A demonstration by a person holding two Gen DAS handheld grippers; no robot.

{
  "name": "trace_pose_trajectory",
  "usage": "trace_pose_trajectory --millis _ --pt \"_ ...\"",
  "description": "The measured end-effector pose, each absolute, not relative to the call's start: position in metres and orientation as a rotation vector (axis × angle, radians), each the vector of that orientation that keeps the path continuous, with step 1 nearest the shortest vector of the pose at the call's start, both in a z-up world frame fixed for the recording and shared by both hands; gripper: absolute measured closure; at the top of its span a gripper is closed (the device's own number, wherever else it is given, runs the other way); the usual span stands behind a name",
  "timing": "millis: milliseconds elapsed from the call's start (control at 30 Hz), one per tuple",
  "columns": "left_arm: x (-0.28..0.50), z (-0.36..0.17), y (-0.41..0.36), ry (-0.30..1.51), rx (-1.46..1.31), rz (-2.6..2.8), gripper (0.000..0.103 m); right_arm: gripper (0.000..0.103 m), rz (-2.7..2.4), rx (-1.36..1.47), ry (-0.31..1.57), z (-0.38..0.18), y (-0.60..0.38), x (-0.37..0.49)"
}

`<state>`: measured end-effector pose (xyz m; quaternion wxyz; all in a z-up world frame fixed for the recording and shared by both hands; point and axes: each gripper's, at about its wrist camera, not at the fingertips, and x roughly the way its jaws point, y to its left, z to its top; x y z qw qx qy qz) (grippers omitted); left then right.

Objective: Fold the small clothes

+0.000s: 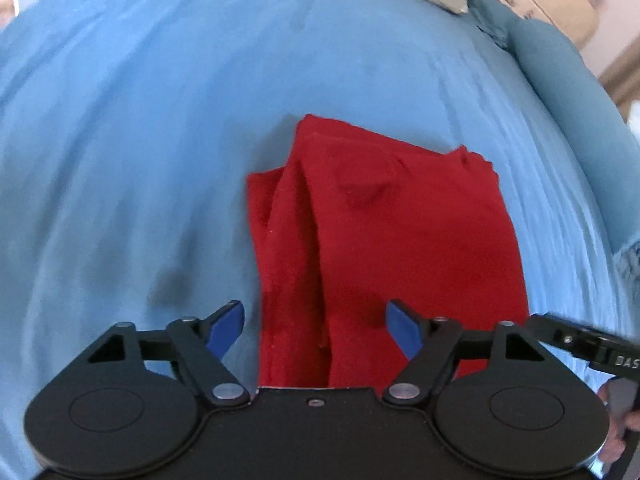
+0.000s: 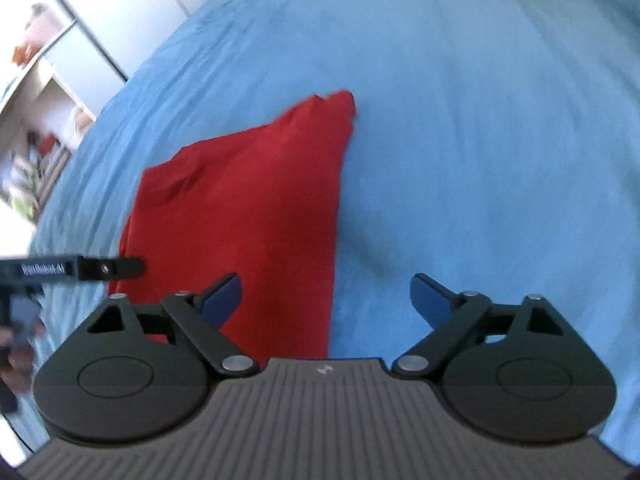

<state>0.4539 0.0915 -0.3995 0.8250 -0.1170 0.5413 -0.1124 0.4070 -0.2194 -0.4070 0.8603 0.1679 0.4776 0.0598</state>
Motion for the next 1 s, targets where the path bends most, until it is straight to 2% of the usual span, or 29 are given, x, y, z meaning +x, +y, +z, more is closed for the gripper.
trace_pose_trajectory --millis 67,233,300,333,400,433,467,733,1000 --pt "0.455 -0.407 0.093 1.161 -0.267 -0.242 0.025 0.009 0.127 0.409 1.03 -0.419 -0.221 0.412" --pt "0.453 -0.417 0.093 1.169 -0.322 -0.269 0.029 0.01 0.126 0.448 1.02 -0.428 -0.216 0.411" --pt "0.456 -0.418 0.091 1.176 -0.319 -0.288 0.044 0.024 0.147 0.463 1.02 -0.428 -0.213 0.413" --pt "0.455 -0.416 0.091 1.177 -0.306 -0.29 0.047 0.039 0.166 0.475 1.026 -0.429 -0.213 0.413" --pt "0.455 -0.412 0.089 1.176 -0.287 -0.303 0.065 0.048 0.175 0.473 1.035 -0.426 -0.206 0.418" --pt "0.455 -0.409 0.089 1.172 -0.287 -0.306 0.068 0.058 0.18 0.46 1.029 -0.423 -0.204 0.418" --pt "0.454 -0.404 0.089 1.168 -0.284 -0.307 0.071 0.063 0.185 0.449 1.021 -0.42 -0.202 0.417" --pt "0.422 -0.348 0.071 1.09 -0.224 -0.356 0.075 0.068 0.227 0.365 0.932 -0.36 -0.189 0.39" --pt "0.335 -0.29 0.054 1.046 -0.26 -0.383 0.075 0.068 0.255 0.385 0.89 -0.294 -0.216 0.313"
